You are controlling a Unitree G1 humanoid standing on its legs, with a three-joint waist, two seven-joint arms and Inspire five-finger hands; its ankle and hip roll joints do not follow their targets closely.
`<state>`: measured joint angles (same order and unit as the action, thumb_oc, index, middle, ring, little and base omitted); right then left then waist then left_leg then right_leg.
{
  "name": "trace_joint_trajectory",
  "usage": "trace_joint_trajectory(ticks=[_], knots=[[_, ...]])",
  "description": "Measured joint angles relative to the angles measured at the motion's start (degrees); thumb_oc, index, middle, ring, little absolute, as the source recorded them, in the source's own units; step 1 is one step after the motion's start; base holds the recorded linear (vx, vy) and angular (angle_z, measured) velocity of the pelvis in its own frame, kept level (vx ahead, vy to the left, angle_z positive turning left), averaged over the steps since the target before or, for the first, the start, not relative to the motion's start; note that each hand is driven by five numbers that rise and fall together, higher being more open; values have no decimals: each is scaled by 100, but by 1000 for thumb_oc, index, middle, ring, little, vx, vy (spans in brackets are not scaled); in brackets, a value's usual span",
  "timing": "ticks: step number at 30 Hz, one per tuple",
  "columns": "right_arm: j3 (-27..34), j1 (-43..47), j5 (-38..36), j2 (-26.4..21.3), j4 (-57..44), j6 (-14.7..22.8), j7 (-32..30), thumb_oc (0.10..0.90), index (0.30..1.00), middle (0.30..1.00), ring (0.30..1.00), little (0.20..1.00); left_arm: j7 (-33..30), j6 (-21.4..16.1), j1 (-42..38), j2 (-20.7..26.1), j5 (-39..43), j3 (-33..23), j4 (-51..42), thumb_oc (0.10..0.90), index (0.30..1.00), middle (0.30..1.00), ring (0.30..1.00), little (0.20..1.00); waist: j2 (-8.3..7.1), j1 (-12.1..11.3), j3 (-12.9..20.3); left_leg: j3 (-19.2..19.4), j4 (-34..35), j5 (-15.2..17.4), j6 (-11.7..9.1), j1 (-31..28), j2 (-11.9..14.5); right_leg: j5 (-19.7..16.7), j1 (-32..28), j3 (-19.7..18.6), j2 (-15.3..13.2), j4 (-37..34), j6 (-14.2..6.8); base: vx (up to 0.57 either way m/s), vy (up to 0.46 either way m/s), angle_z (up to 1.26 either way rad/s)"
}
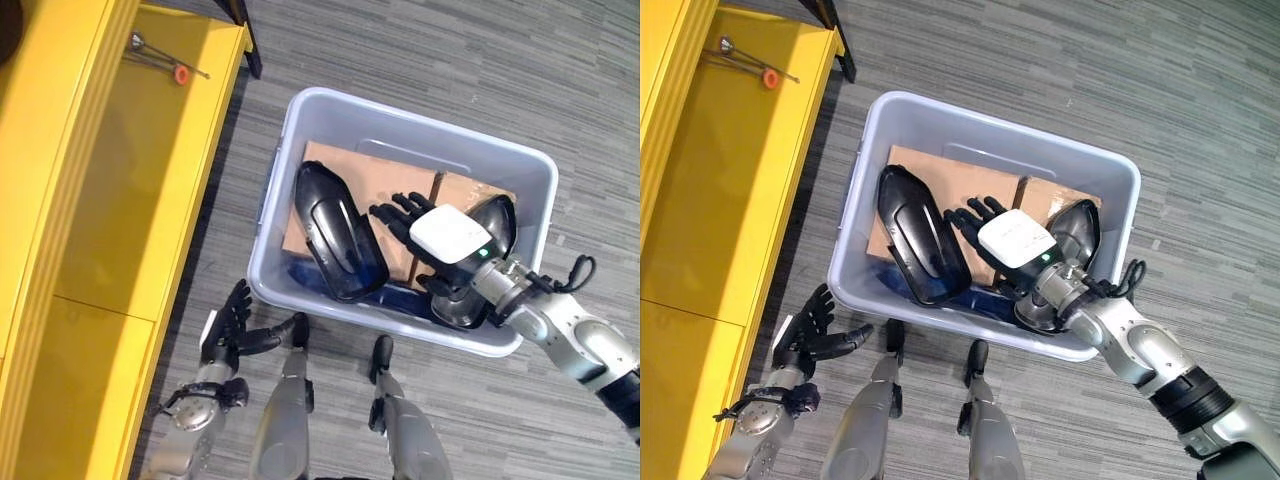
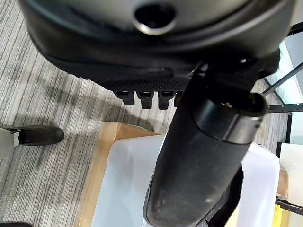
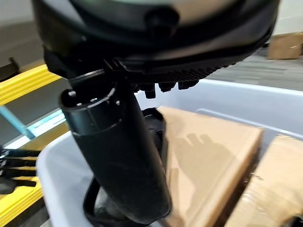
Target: Move parts from the plastic box to the shelf.
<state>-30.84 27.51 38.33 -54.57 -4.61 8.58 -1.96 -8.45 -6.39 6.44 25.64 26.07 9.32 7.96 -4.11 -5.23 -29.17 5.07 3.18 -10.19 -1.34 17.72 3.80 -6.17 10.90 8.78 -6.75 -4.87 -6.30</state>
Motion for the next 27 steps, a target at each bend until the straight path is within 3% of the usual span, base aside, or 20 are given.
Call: trace_joint_trajectory(ticks=[6,13,27], knots=[[-7,-137,100,462,-1,-13,80,900,1000,1000,1000,1000,-9,1,-78,-1,-14,10,-2,900,1000,1000,1000,1000,-57,-29,-28,-62,0,-10,-11,8,0,3,-17,42,7,0,4,3,0,3],[337,-516,-34,1450,89,-244,-42,900,1000,1000,1000,1000,-198,4,-79,-20,-49,7,-4,900,1000,1000,1000,1000,-61,-43,-31,-92,0,-18,-20,18,-3,10,-32,91,6,0,15,-1,4,2],[356,-711,-261,1669,118,-455,-183,900,1000,1000,1000,1000,-269,4,-81,-70,-54,6,-6,900,1000,1000,1000,1000,-62,-164,-31,-195,0,-36,-42,42,-8,21,-53,175,14,0,26,-4,4,2]])
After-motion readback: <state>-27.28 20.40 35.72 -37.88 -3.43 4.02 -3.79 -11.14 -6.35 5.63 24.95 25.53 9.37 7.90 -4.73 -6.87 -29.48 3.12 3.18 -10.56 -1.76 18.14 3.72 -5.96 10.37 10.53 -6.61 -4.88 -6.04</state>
